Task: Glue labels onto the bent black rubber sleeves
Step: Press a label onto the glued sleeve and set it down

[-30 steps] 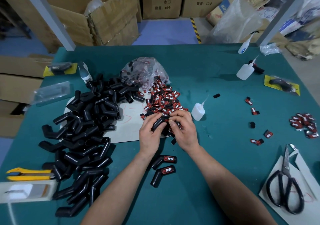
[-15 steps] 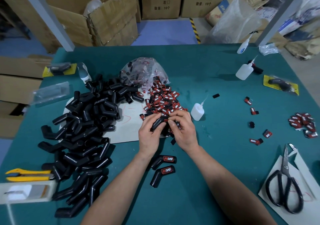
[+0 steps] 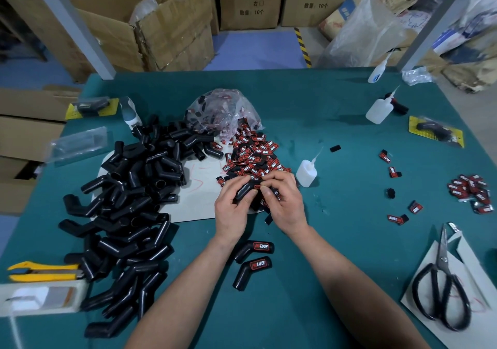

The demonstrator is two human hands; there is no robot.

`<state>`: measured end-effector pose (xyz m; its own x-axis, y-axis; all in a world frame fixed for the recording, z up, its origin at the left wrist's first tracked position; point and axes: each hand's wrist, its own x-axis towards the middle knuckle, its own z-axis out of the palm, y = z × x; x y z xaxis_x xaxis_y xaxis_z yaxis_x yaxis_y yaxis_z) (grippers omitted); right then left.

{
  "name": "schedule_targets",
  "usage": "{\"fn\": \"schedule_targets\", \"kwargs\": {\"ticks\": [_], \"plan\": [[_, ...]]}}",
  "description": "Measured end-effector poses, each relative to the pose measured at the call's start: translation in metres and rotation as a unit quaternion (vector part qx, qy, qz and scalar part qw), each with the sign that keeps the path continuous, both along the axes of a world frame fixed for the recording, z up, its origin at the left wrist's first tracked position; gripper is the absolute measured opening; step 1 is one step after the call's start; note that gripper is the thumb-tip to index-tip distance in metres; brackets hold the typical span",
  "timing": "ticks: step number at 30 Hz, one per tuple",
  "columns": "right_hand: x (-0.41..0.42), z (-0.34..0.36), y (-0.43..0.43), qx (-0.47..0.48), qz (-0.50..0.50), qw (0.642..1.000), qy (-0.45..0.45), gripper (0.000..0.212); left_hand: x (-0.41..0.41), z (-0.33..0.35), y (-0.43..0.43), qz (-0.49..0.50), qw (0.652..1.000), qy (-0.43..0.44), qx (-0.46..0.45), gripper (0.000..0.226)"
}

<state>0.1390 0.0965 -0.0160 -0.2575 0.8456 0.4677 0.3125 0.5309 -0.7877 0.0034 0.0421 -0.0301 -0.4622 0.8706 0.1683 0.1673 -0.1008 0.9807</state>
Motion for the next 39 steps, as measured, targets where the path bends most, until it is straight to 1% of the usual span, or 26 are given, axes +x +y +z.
{"fn": "schedule_targets", "kwargs": {"ticks": [4, 11, 15, 18, 20, 23, 27, 30, 34, 39], "plan": [[0.0, 0.0, 0.0, 0.002, -0.001, 1.0, 0.001, 0.018, 0.0, -0.002, 0.001, 0.002, 1.0, 0.004, -0.002, 0.032], [0.0, -0.001, 0.001, 0.009, -0.007, 1.0, -0.002, 0.015, 0.0, -0.001, 0.001, 0.002, 1.0, 0.003, 0.002, 0.03], [0.0, -0.002, 0.0, 0.015, -0.006, 1.0, 0.003, 0.017, 0.001, 0.005, 0.0, 0.009, 1.0, -0.014, 0.01, 0.03], [0.0, -0.001, 0.0, -0.028, -0.014, 0.998, 0.055, 0.024, -0.001, 0.006, 0.001, 0.027, 0.998, -0.06, 0.0, 0.029], [0.0, -0.001, 0.001, -0.056, -0.024, 0.994, 0.089, 0.024, -0.004, 0.005, 0.002, 0.04, 0.994, -0.101, -0.023, 0.026], [-0.001, -0.003, 0.002, -0.089, -0.034, 0.991, 0.098, 0.022, -0.004, 0.005, 0.001, 0.047, 0.989, -0.134, -0.047, 0.026], [-0.005, -0.005, 0.0, -0.128, -0.016, 0.986, 0.109, 0.021, -0.002, 0.009, 0.0, 0.04, 0.99, -0.132, -0.041, 0.027], [-0.01, -0.003, -0.003, -0.165, 0.001, 0.98, 0.107, 0.028, 0.0, 0.009, 0.0, 0.029, 0.992, -0.119, -0.016, 0.032], [-0.013, -0.005, -0.004, -0.159, 0.008, 0.981, 0.113, 0.031, 0.001, 0.007, 0.001, 0.028, 0.993, -0.115, -0.013, 0.033], [-0.012, -0.004, -0.004, -0.178, 0.008, 0.976, 0.121, 0.028, 0.001, 0.006, 0.001, 0.03, 0.993, -0.113, -0.009, 0.034]]}}
